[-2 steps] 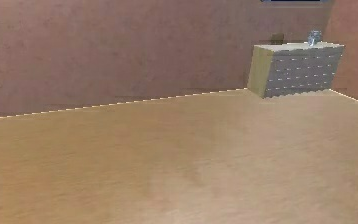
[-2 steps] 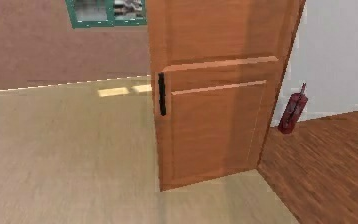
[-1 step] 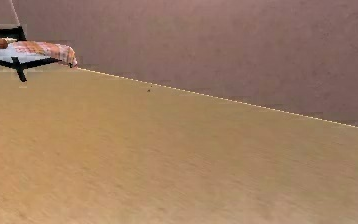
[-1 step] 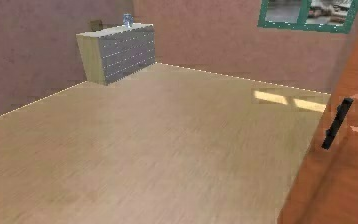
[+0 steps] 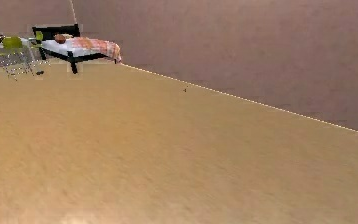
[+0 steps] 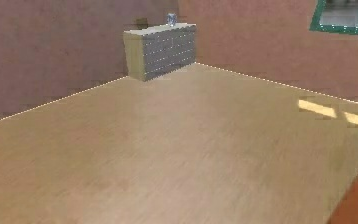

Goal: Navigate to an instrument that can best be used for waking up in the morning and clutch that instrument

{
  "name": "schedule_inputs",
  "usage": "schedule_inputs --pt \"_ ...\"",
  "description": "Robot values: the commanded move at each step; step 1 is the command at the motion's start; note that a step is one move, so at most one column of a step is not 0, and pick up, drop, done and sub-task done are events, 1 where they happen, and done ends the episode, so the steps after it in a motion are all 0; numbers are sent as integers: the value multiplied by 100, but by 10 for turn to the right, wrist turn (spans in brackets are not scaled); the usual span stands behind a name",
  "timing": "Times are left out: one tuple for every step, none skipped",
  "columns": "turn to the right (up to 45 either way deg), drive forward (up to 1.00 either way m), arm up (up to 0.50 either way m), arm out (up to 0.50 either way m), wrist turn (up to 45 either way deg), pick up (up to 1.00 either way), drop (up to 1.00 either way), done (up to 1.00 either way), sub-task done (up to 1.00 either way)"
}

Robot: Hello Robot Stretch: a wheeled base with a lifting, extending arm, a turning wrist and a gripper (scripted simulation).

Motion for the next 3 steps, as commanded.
schedule_inputs --pt "0 45 0 0 0 0 0 0 0" --pt "-450 0 0 0 0 0 0 0 0" --pt "-30 0 0 0 0 0 0 0 0"
